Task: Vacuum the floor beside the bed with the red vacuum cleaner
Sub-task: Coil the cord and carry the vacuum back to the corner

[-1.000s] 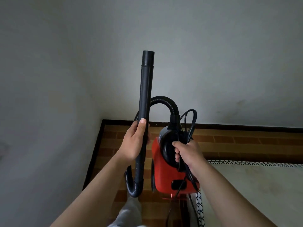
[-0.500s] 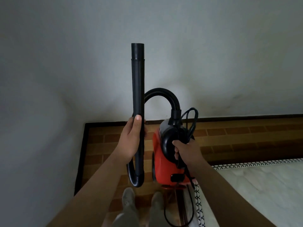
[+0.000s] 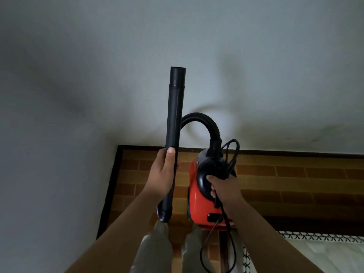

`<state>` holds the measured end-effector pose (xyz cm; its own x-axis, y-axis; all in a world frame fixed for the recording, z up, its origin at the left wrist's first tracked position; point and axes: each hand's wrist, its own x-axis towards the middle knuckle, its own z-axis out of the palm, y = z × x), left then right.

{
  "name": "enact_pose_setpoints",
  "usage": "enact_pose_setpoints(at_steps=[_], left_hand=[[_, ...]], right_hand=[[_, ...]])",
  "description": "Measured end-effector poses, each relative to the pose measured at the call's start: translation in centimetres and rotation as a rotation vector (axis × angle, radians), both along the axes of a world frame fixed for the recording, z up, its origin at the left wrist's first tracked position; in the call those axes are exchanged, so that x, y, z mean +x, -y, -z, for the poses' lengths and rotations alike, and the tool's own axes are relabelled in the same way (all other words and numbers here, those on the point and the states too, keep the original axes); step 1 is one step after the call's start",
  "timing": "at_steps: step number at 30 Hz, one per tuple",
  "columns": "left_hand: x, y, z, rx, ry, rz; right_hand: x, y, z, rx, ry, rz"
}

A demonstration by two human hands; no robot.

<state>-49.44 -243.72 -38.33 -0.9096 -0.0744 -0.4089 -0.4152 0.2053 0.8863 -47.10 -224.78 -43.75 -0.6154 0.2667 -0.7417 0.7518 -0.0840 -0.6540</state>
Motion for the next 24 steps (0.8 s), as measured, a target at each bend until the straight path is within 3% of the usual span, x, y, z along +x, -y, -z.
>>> enact_pose_setpoints(at_steps=[13, 24], left_hand=[[-8.3, -0.9, 15.6, 0.063, 0.108, -0.052], [-8.3, -1.5, 31.2, 0.091, 0.211, 0.03]], right_hand=[[-8.1, 0.1, 15.6, 0.106, 0.081, 0.108], [-9.8, 0.0, 30.8, 0.159, 0.134, 0.029]])
